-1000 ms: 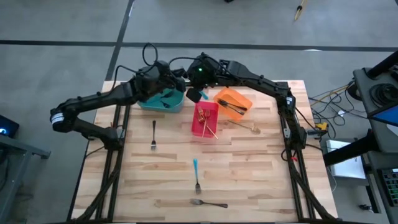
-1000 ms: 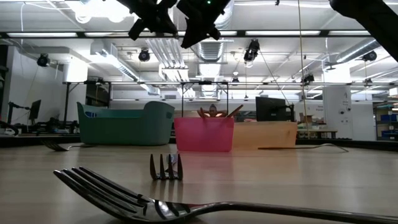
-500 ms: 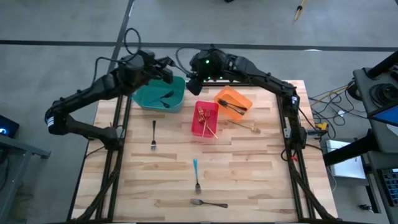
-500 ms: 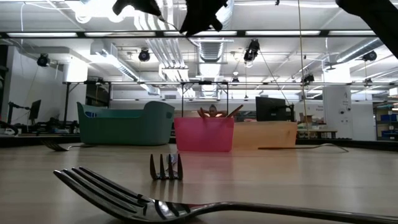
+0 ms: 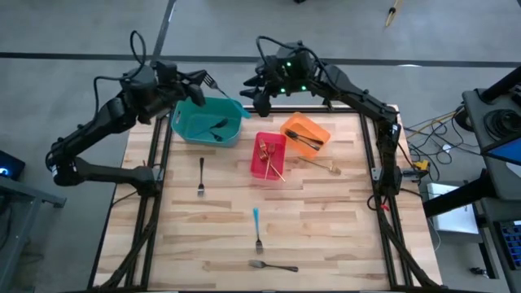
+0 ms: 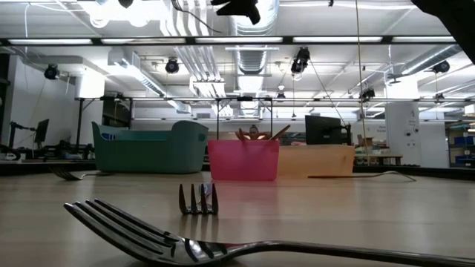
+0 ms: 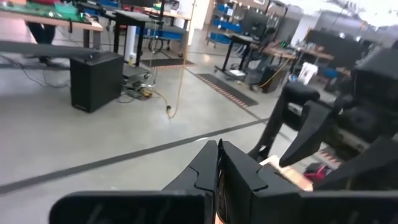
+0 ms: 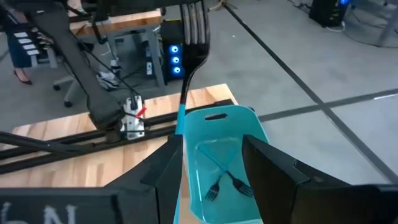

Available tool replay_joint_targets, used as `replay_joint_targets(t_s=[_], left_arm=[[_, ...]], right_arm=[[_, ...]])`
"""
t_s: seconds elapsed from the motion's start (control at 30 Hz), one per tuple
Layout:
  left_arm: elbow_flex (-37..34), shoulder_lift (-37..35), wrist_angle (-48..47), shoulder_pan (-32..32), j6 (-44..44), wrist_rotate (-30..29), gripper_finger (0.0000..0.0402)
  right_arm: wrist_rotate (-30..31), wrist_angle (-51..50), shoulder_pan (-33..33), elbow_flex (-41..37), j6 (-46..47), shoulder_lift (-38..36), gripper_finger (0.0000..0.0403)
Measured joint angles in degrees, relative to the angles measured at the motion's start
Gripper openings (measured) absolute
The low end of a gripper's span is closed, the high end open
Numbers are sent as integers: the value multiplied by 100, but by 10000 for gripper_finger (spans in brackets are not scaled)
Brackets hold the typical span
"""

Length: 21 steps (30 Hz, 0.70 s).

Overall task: Sort silverware by color (type)
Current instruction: Put the blue fork into the green bin

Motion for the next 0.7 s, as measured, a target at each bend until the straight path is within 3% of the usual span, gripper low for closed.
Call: replay_joint_targets(t_s=[0.53,0.7], left_arm=[[24,172,712,0,-695,-423,0],[24,246,806,0,-723,-424,0]], right_arm=[[19,725,82,-13,122,466,144],[423,763,81,-13,17,479,129]])
